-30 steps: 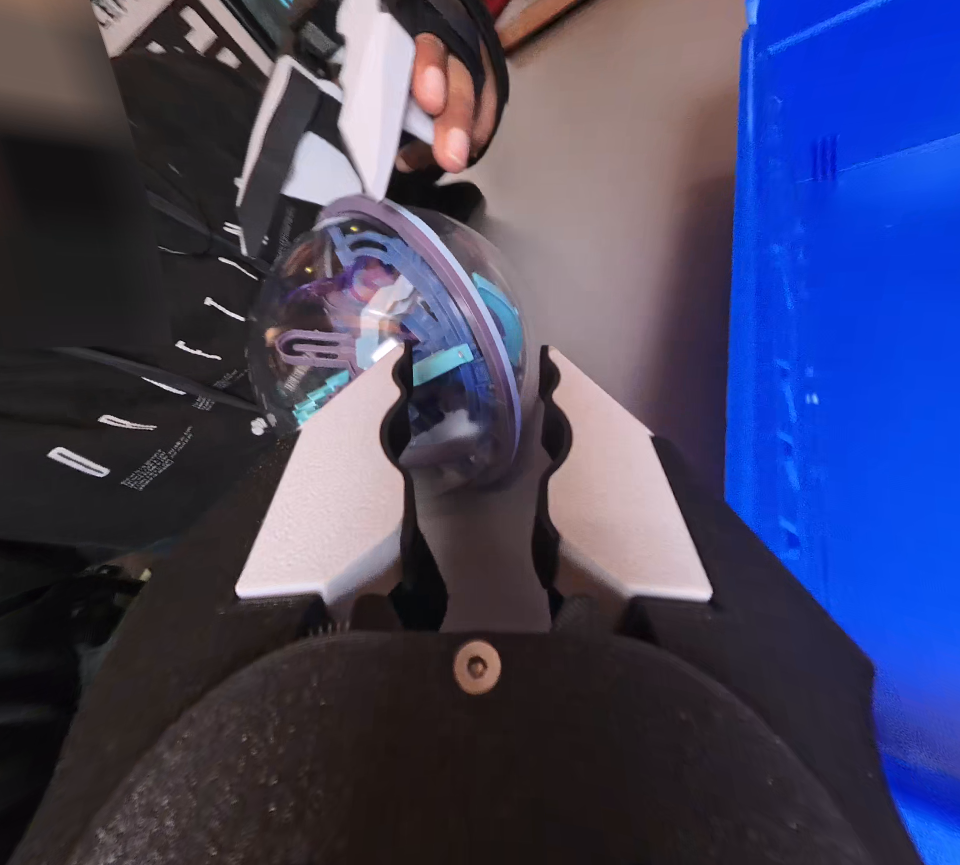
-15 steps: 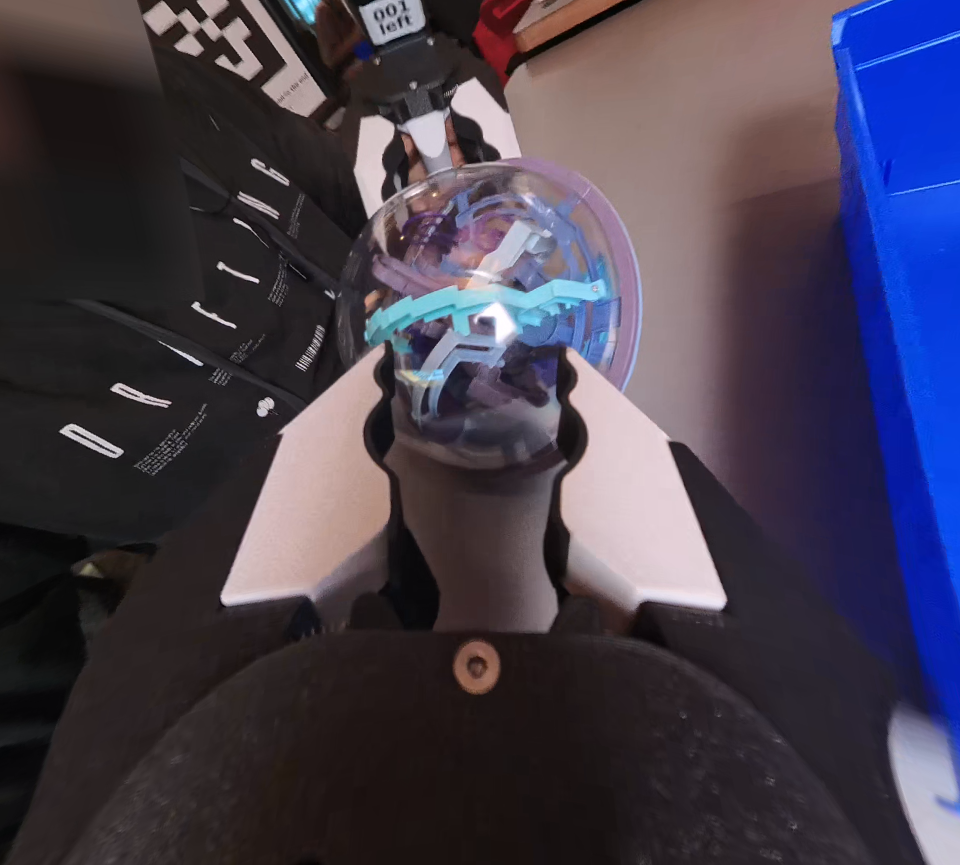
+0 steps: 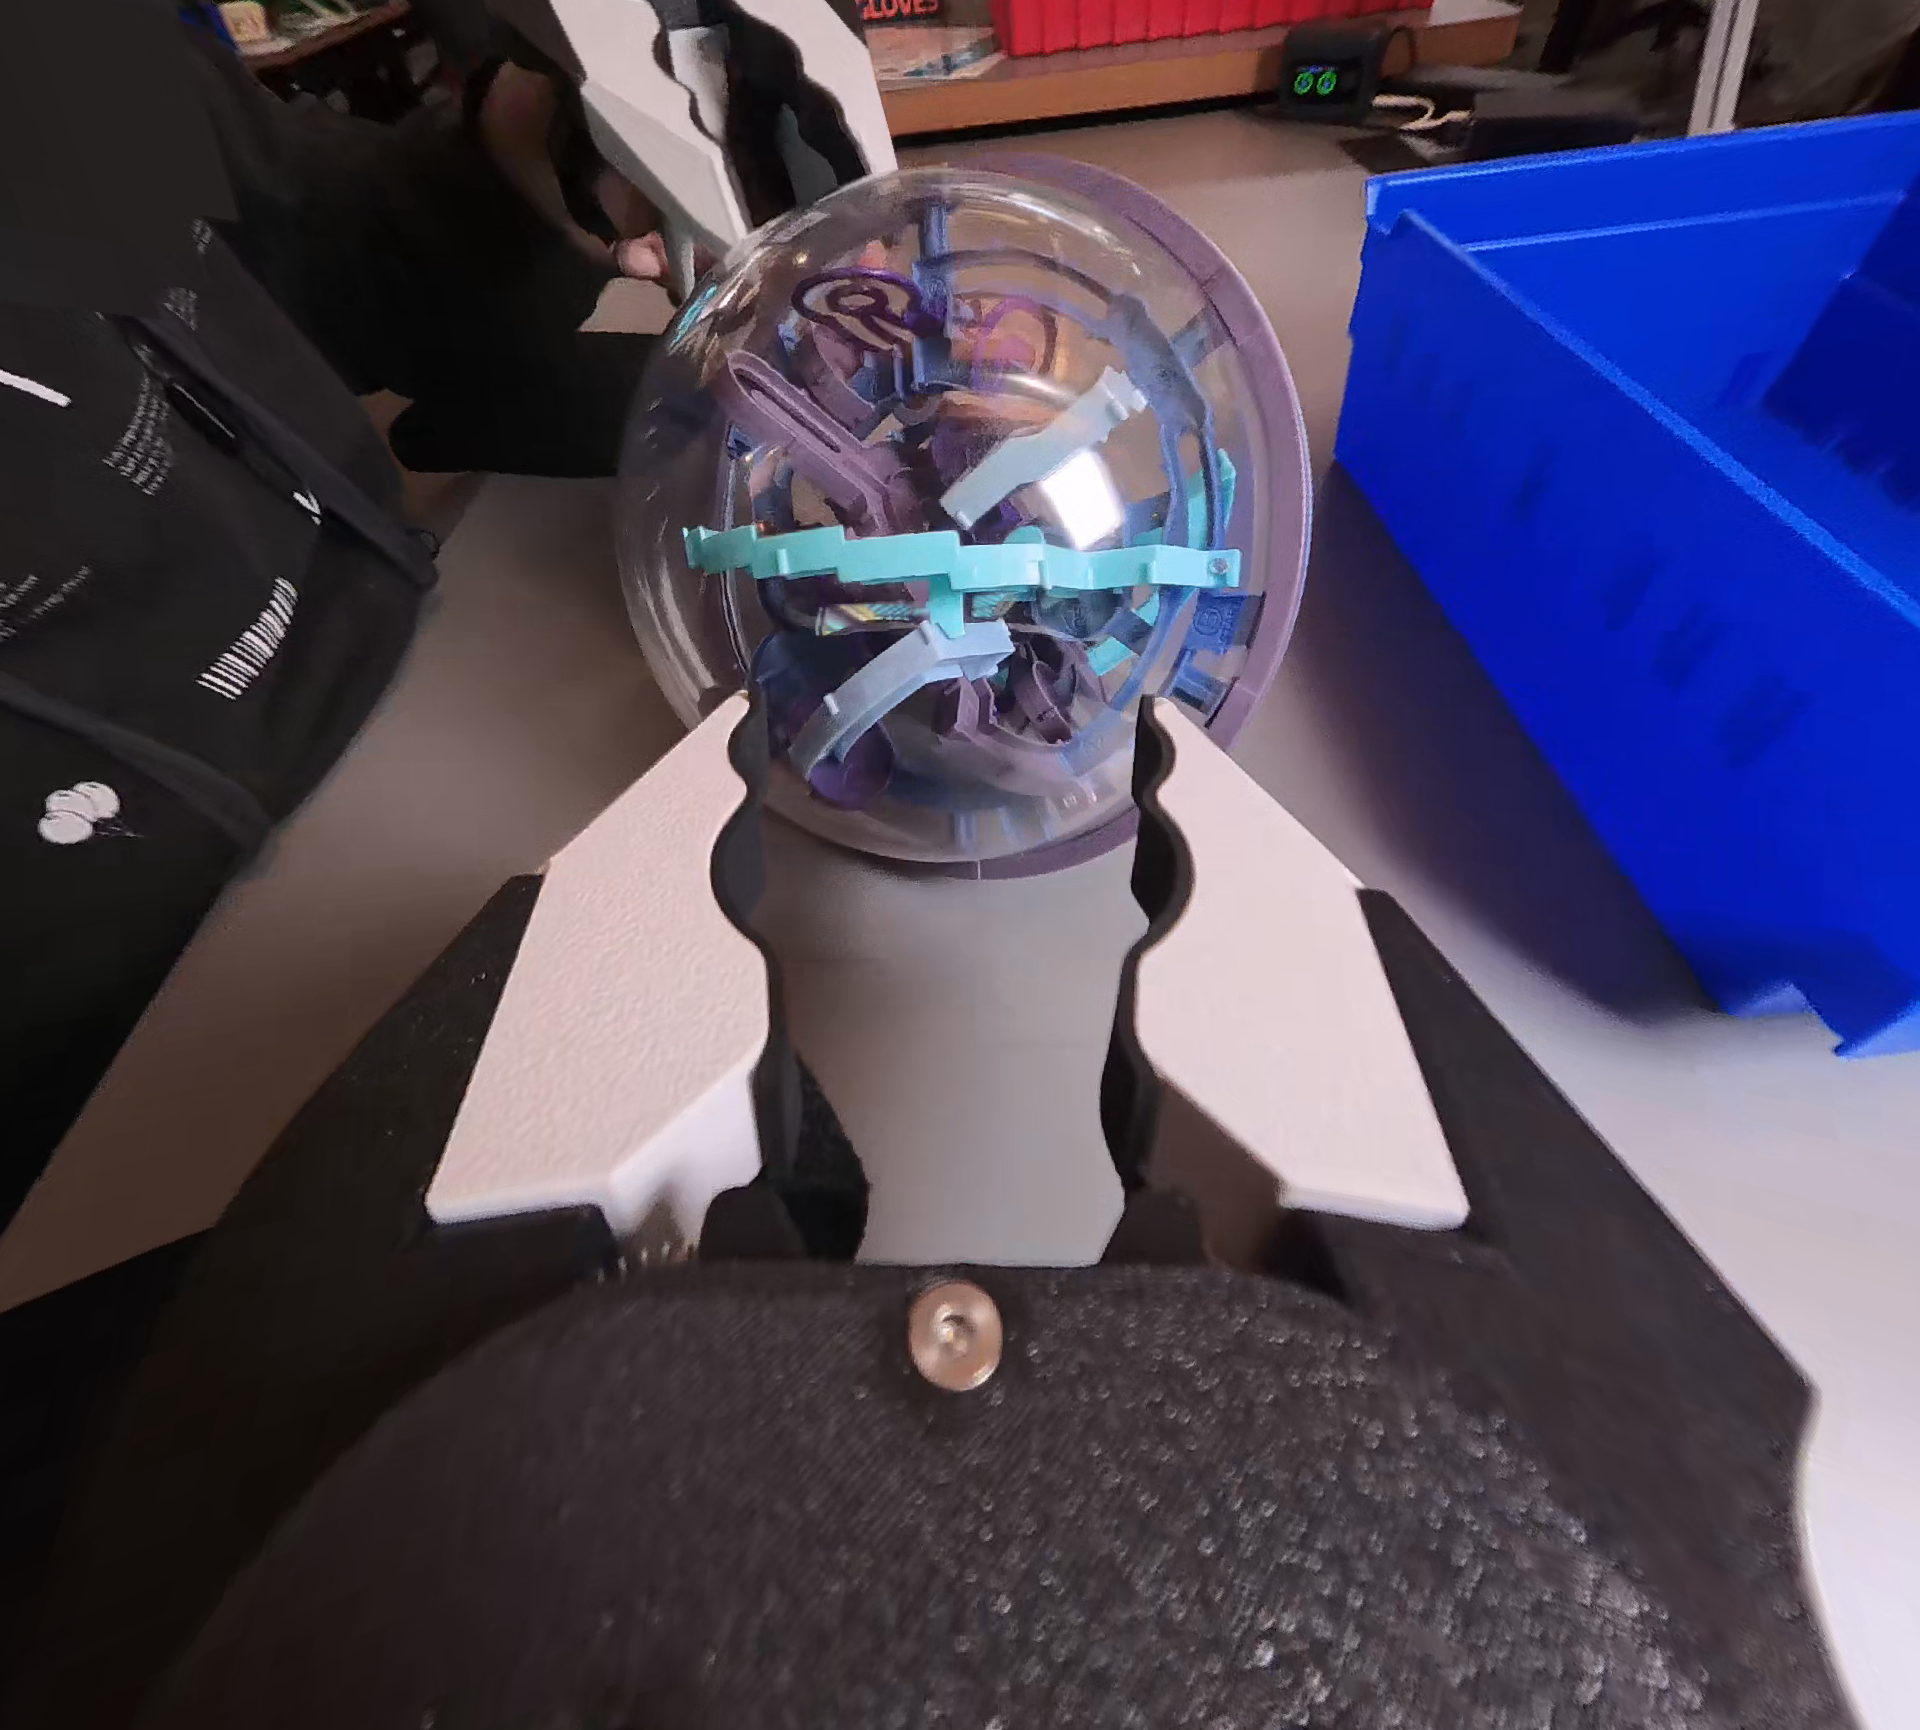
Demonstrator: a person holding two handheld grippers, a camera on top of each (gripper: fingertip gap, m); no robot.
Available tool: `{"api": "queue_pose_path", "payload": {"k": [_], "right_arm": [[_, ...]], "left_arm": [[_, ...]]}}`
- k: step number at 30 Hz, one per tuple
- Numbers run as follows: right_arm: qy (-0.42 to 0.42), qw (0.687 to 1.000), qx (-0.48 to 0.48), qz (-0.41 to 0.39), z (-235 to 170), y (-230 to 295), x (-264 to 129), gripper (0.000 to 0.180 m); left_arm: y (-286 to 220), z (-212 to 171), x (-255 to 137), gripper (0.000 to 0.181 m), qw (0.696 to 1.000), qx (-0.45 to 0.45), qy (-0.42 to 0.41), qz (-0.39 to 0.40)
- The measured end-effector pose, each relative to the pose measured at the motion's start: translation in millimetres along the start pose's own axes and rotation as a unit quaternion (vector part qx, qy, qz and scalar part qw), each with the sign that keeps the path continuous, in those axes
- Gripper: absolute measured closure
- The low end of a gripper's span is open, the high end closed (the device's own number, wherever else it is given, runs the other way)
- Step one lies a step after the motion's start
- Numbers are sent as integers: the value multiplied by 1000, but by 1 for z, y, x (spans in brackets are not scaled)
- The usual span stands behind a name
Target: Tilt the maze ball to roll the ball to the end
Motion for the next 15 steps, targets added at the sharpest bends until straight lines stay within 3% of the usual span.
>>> {"api": "queue_pose_path", "payload": {"k": [4,15], "right_arm": [[-8,998,-42,-44,-11,12,6,111],[-27,996,-46,-68,-17,18,10,111]], "left_arm": [[-5,7,-3,162,999,13,-34,-10],[-5,17,-2,170,998,25,-46,-24]]}}
Point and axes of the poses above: each gripper's, where its closed fingertips meet, x out along the fingers, z out of its top, y = z × x across the jaws, the point moved 2 cm from there along -x, back along the fingers, and after that the axes turned 9 degrees about z, right-handed, at the moved point
